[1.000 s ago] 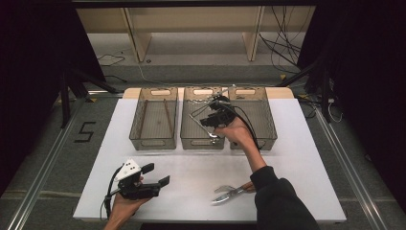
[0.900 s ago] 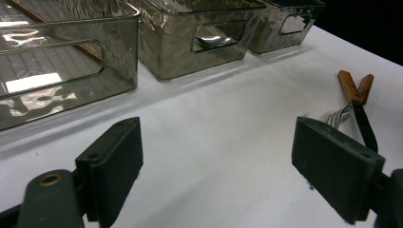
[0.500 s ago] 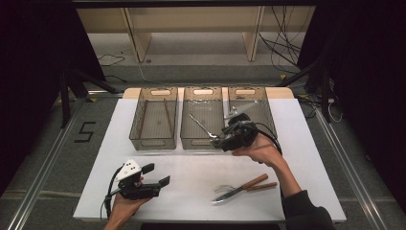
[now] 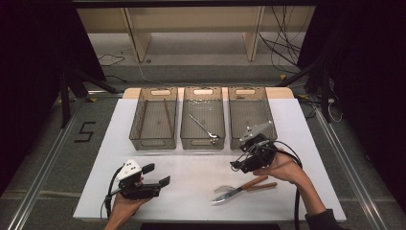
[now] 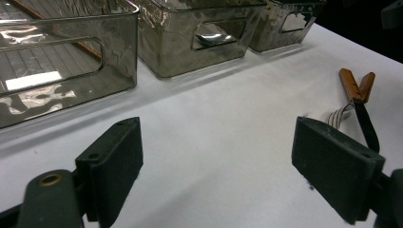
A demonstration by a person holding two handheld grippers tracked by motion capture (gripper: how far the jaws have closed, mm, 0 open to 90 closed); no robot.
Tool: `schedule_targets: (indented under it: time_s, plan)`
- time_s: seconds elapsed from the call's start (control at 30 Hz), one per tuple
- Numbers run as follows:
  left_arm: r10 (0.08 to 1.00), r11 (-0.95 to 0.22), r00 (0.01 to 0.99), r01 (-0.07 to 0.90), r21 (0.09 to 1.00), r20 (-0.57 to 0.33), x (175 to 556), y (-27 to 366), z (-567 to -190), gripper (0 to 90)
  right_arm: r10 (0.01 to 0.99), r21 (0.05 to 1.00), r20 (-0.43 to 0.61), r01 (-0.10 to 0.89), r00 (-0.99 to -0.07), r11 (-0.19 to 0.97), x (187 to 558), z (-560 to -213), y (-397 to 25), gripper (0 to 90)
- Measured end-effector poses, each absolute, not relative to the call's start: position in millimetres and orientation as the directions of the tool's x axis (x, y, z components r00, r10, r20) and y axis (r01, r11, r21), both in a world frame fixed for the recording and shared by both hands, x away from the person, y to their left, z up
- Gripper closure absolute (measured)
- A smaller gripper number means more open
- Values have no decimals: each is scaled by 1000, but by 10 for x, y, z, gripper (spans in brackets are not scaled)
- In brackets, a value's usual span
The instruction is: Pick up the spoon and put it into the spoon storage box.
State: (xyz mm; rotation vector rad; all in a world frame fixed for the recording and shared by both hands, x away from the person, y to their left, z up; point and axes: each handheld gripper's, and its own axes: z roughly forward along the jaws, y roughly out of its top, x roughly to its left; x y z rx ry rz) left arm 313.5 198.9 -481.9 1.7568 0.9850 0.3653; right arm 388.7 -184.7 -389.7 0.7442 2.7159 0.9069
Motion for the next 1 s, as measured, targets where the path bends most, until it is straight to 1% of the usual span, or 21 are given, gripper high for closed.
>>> schedule_targets:
  time_s: [0.27, 0.43, 0.73, 0.77, 0.9, 1.0]
  plan:
    - [763, -121, 614, 445, 887, -204, 3138, 1990, -4820, 174, 511, 539, -34, 415, -859, 733, 3850, -4036, -2007, 292]
    - [763, -122, 614, 445, 887, -203, 3138, 1990, -4821, 174, 500, 518, -26, 416, -865, 747, 3808, -4087, -2021, 292]
    - [763, -122, 612, 449, 885, -206, 3147, 1994, -4824, 174, 423, 473, -52, 351, -904, 808, 3729, -4194, -1927, 301]
    - [765, -117, 609, 450, 885, -209, 3150, 1993, -4825, 174, 427, 461, -44, 361, -903, 811, 3711, -4198, -1914, 303]
    - [765, -114, 608, 453, 884, -213, 3158, 1985, -4826, 174, 388, 440, -45, 331, -921, 835, 3673, -4243, -1886, 310]
    - [765, -118, 608, 456, 882, -212, 3173, 1984, -4825, 174, 377, 425, -44, 324, -925, 845, 3652, -4265, -1876, 313]
